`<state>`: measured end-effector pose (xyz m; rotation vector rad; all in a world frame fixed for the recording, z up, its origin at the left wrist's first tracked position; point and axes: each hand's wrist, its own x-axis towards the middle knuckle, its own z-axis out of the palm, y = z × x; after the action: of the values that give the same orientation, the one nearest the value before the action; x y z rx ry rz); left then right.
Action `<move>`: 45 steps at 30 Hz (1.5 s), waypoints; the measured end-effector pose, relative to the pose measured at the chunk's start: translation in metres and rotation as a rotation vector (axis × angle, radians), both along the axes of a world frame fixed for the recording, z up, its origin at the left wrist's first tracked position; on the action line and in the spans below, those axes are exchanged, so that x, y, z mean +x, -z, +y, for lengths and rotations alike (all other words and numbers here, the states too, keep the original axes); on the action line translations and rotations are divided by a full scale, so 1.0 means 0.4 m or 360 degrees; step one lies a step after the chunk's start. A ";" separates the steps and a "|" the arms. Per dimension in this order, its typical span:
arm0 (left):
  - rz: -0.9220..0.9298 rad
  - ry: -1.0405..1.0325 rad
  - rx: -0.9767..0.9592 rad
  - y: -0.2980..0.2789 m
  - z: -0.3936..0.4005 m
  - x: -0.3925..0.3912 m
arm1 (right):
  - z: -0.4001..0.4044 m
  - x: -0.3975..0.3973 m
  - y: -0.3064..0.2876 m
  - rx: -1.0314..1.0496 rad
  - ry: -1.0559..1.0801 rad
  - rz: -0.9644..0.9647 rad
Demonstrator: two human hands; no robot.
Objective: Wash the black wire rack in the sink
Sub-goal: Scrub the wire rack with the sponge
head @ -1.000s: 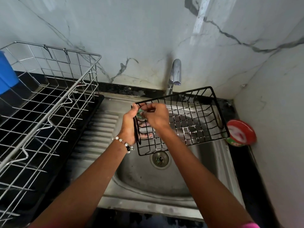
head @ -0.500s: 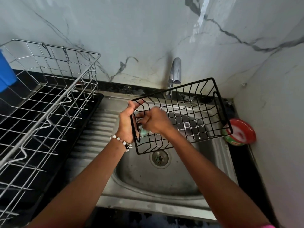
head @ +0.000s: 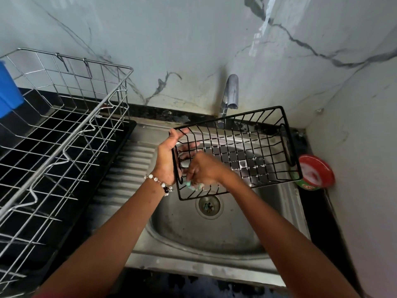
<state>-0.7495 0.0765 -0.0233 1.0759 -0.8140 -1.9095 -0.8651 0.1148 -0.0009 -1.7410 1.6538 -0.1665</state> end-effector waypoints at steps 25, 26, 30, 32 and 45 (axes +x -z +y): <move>-0.0044 -0.0117 -0.0629 -0.020 -0.032 0.007 | 0.034 0.009 -0.038 0.0094 0.0045 -0.0574; -0.0078 -0.0124 -0.0662 -0.021 -0.029 0.003 | 0.032 0.001 -0.037 0.0062 -0.0008 -0.0505; -0.0189 -0.0138 -0.0825 -0.020 -0.026 -0.004 | 0.017 -0.037 0.002 -0.0013 -0.0006 -0.0107; -0.0202 -0.0120 -0.0871 -0.009 -0.030 -0.005 | 0.023 -0.049 0.017 -0.0087 0.0063 0.0095; -0.0124 -0.0232 -0.1010 -0.028 -0.026 -0.029 | 0.058 0.002 0.034 -0.0359 0.0109 -0.0144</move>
<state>-0.7611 0.0662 -0.0122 0.7849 -1.2397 -1.3471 -0.8643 0.1378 -0.0145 -1.8126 1.6814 -0.4731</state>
